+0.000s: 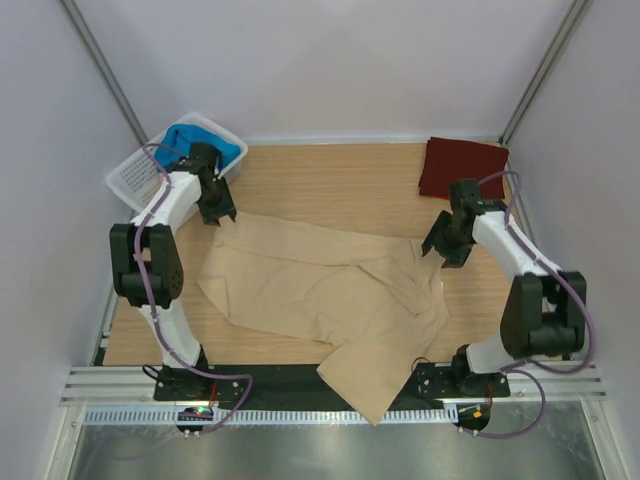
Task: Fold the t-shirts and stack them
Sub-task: Fold the tshirt
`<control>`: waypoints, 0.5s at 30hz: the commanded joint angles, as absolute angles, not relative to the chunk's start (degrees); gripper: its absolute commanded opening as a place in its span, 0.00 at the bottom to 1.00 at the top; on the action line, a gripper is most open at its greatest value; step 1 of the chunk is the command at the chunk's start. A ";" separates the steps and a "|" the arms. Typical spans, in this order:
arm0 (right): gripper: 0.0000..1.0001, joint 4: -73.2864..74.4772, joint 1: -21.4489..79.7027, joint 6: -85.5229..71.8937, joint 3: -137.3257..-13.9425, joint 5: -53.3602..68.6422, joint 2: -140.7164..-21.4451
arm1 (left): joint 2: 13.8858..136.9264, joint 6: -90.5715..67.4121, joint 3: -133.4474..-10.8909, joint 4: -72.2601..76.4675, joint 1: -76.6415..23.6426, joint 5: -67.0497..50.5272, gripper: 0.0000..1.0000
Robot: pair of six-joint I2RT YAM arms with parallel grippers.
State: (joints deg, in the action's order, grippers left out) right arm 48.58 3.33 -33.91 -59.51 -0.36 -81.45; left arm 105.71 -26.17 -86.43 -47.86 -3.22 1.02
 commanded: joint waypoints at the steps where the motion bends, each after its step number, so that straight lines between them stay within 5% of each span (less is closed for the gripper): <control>1: 0.61 41.23 1.24 -33.05 -63.88 -1.32 -89.45 | 112.74 -25.31 -89.99 -45.70 -3.34 -3.77 0.42; 15: 0.50 42.02 -2.20 -29.27 -75.15 -2.64 -99.58 | 121.02 -28.30 -93.87 -48.78 -3.34 -4.66 0.32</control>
